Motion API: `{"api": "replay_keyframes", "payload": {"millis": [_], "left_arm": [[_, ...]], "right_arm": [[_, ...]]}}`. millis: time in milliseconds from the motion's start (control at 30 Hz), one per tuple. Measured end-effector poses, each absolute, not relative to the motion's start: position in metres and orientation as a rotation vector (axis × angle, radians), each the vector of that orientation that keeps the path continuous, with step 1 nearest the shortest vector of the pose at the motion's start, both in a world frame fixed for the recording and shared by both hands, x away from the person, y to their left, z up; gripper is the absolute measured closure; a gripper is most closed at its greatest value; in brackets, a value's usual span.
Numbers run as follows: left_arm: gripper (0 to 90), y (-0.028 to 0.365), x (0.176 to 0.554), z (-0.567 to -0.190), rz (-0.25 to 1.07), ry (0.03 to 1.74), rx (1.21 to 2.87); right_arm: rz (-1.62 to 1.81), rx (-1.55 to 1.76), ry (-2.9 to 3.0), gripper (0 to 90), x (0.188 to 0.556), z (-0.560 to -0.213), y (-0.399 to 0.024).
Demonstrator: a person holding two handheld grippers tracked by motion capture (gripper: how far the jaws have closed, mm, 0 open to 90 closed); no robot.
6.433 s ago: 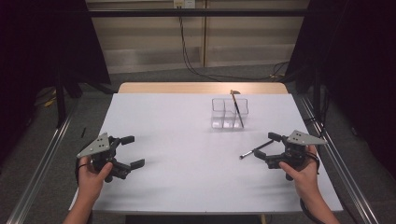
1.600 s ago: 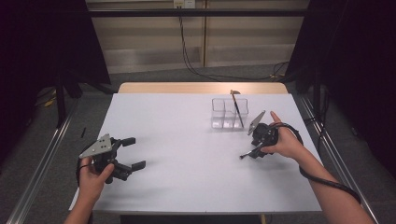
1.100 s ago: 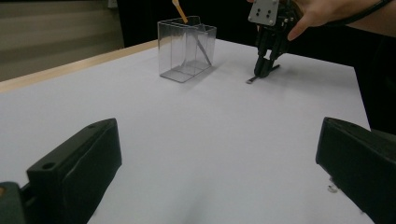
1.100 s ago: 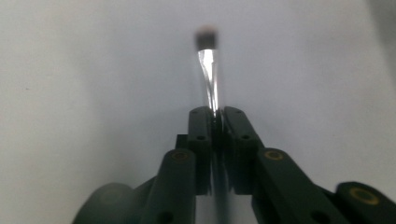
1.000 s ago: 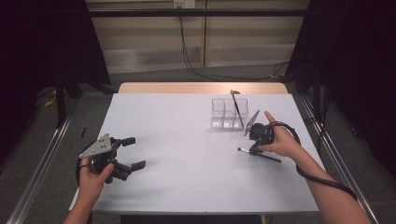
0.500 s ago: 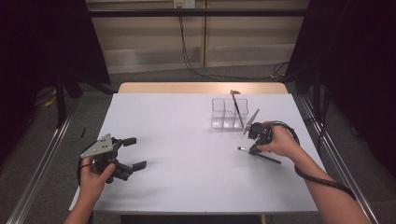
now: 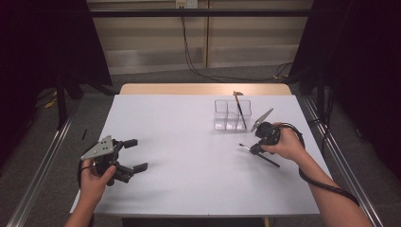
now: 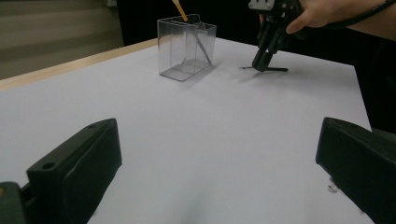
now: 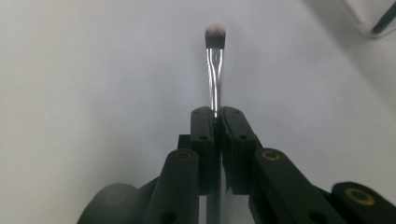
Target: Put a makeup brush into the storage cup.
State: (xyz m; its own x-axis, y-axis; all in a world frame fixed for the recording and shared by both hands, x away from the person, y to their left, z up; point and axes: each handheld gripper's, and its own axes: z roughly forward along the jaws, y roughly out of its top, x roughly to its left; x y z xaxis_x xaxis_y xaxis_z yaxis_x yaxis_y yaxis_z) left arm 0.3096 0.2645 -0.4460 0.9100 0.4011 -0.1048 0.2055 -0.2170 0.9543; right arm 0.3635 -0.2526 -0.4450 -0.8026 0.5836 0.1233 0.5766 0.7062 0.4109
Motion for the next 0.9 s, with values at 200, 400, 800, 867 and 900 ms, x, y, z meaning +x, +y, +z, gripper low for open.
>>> {"api": "replay_keyframes", "payload": {"millis": [200,400,800,867,900], "left_arm": [[0.1,0.265,0.310,-0.446,0.191,0.456,1.804],[0.1,0.265,0.310,-0.446,0.196,0.454,1.805],[0.1,0.264,0.310,-0.446,0.194,0.453,1.804],[0.1,0.265,0.310,-0.446,0.192,0.455,1.800],[0.1,0.265,0.310,-0.446,0.193,0.455,1.801]], "right_arm": [[0.952,1.043,2.744,84.6,0.359,-0.439,-0.262],[1.163,1.068,2.579,84.7,0.353,-0.435,-0.271],[1.473,1.118,2.275,84.7,0.342,-0.430,-0.283],[1.518,1.124,2.224,84.7,0.341,-0.430,-0.285],[1.531,1.119,2.200,84.7,0.340,-0.430,-0.286]]}}
